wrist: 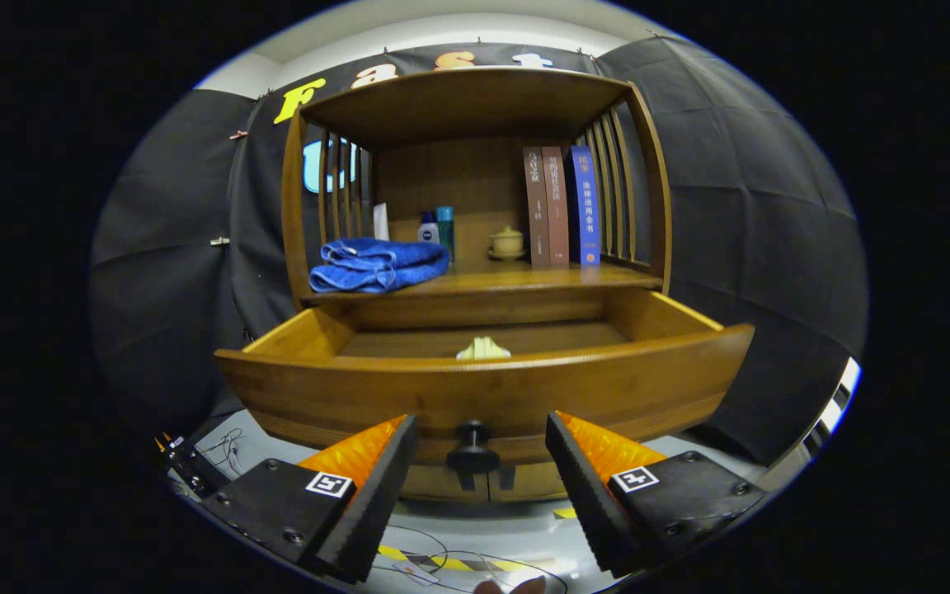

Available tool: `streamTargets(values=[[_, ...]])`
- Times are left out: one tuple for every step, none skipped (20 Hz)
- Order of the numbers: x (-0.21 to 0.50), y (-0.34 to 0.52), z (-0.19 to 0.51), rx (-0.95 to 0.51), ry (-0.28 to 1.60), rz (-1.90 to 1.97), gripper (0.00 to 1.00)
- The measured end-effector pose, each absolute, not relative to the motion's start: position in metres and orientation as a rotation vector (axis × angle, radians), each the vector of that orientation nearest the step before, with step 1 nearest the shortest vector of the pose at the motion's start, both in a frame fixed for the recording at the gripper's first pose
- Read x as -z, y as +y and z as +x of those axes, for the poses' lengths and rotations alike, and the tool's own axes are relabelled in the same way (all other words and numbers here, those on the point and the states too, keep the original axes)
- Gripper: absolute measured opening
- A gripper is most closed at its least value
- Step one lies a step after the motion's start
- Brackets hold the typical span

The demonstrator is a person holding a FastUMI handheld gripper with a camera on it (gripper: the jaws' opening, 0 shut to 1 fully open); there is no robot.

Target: Pull open the drawer, take out the items inside it, and place them on the countertop above the cabinet.

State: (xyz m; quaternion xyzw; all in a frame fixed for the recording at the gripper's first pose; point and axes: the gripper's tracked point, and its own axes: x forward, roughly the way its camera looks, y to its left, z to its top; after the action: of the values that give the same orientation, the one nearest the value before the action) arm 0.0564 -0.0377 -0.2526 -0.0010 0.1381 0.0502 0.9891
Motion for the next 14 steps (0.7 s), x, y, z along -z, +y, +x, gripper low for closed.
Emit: streamTargets(values=[[0.244,-0.040,0.058,-0.095,0.301,-0.002,0.99],[0.234,-0.036,0.061,-0.110,0.329,0.013,0.99],[0.228,-0.032,0.066,-0.125,0.367,0.030,0.99],[0.218,-0.028,0.073,-0.140,0.396,0.049,0.99],[0.213,-0.030,0.081,-0.132,0.442,0.047,0.99],[0.208,-0.032,0.091,-0.125,0.475,0.043,0.99],[0.206,-0.029,0.105,-0.131,0.507,0.036,0.99],[0.206,-0.028,0.119,-0.129,0.538,0.030,0.99],[0.209,-0.028,0.132,-0.125,0.577,0.017,0.99],[0.215,-0.028,0.146,-0.126,0.616,0.000,0.99],[0.223,-0.030,0.160,-0.104,0.661,-0.016,0.98],[0.234,-0.031,0.171,-0.098,0.711,-0.036,0.99],[0.244,-0.033,0.183,-0.086,0.746,-0.044,0.99],[0.255,-0.029,0.189,-0.088,0.797,-0.044,0.99]])
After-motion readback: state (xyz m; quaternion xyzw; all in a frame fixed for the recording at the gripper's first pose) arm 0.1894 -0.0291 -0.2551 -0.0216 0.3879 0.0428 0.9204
